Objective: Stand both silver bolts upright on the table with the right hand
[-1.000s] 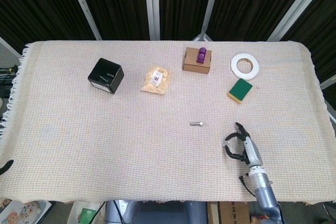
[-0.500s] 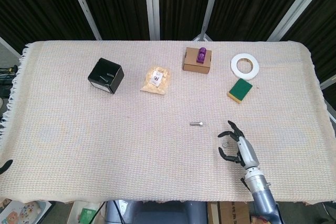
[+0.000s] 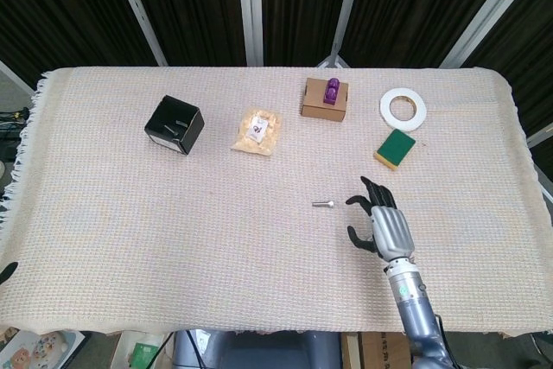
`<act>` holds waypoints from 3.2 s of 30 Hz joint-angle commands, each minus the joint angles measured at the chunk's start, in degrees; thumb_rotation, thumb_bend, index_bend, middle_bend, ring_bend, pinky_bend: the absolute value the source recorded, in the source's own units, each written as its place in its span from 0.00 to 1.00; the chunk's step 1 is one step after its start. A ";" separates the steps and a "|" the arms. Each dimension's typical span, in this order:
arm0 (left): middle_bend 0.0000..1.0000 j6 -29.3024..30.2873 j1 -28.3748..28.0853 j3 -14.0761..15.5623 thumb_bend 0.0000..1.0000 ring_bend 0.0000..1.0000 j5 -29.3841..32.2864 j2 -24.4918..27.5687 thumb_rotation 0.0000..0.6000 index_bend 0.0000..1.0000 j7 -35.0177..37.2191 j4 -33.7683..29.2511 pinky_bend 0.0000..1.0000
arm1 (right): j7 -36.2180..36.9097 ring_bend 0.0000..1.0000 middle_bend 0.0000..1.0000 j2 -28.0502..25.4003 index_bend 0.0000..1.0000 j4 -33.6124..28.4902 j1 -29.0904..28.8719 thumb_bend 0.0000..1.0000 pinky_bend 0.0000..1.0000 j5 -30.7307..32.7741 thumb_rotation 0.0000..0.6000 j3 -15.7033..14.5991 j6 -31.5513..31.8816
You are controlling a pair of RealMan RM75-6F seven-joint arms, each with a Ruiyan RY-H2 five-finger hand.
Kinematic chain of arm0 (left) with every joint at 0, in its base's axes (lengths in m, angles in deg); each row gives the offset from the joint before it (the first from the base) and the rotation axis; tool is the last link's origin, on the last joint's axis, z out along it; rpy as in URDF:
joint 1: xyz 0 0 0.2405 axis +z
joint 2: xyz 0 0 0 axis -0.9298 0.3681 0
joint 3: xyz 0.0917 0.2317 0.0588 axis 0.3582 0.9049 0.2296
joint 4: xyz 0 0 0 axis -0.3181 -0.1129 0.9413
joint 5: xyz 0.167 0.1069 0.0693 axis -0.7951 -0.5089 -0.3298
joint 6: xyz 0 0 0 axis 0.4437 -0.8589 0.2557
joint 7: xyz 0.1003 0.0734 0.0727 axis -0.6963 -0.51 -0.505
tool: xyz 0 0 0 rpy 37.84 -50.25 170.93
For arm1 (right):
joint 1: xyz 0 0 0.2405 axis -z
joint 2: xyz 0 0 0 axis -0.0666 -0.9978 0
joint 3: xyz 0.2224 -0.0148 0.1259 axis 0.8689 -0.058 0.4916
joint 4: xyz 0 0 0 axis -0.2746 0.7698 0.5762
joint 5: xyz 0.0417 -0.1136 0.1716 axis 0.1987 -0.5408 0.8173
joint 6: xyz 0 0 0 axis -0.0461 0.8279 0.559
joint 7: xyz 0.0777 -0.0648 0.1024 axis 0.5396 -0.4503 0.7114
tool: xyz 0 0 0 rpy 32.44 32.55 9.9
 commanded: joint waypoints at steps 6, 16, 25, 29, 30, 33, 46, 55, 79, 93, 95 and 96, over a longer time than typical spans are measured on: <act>0.04 0.25 0.12 0.05 0.12 0.00 -0.11 -0.02 1.00 0.08 -0.10 0.00 0.14 | -22.48 0.00 0.00 6.69 0.34 -4.49 -8.60 0.40 0.00 13.81 1.00 4.10 6.43; 0.04 -0.58 -0.26 0.04 0.12 0.00 0.00 0.29 1.00 0.08 0.64 0.20 0.14 | -35.34 0.00 0.00 15.85 0.34 -2.21 -14.97 0.40 0.00 23.21 1.00 7.44 16.27; 0.04 -0.55 -0.18 0.02 0.12 0.00 0.13 0.46 1.00 0.08 1.24 0.30 0.14 | -35.25 0.00 0.00 20.33 0.34 5.09 -17.23 0.40 0.00 24.47 1.00 7.28 17.28; 0.04 -0.66 -0.25 0.00 0.12 0.00 0.17 0.51 1.00 0.08 1.40 0.38 0.14 | -35.62 0.00 0.00 21.67 0.34 8.23 -18.46 0.40 0.00 24.37 1.00 7.55 17.15; 0.04 -0.71 -0.26 -0.03 0.12 0.00 0.25 0.54 1.00 0.08 1.50 0.40 0.14 | -35.62 0.00 0.00 22.07 0.34 9.04 -18.69 0.40 0.00 24.78 1.00 7.75 16.97; 0.04 -0.84 -0.29 -0.08 0.12 0.00 0.40 0.62 1.00 0.08 1.76 0.39 0.14 | -35.62 0.00 0.00 22.81 0.34 10.61 -19.08 0.40 0.00 25.56 1.00 7.78 16.51; 0.04 -1.23 -0.48 -0.20 0.12 0.00 0.68 0.81 1.00 0.08 2.46 0.47 0.14 | -34.76 0.00 0.00 25.77 0.41 17.05 -20.85 0.40 0.00 27.25 1.00 8.32 14.07; 0.04 -1.54 -0.69 -0.32 0.12 0.00 0.87 0.83 1.00 0.08 2.60 0.53 0.14 | -34.69 0.00 0.00 27.30 0.46 20.10 -22.24 0.40 0.00 28.07 1.00 9.30 12.83; 0.04 -1.45 -0.73 -0.45 0.12 0.00 1.18 0.74 1.00 0.09 2.23 0.50 0.14 | -34.08 0.00 0.00 28.82 0.49 25.43 -23.96 0.40 0.00 30.07 1.00 10.37 9.90; 0.04 -1.51 -0.86 -0.51 0.12 0.00 1.20 0.60 1.00 0.09 1.98 0.58 0.14 | -33.54 0.00 0.00 28.93 0.53 27.03 -24.18 0.40 0.00 30.56 1.00 10.40 8.90; 0.04 -1.59 -0.91 -0.52 0.12 0.00 1.22 0.57 1.00 0.09 1.94 0.58 0.14 | -33.46 0.00 0.00 28.86 0.54 27.01 -24.20 0.40 0.00 30.51 1.00 10.46 8.90; 0.04 -1.62 -0.94 -0.50 0.12 0.00 1.19 0.57 1.00 0.09 1.89 0.57 0.14 | -33.46 0.00 0.00 28.83 0.54 27.02 -24.22 0.40 0.00 30.51 1.00 10.46 8.89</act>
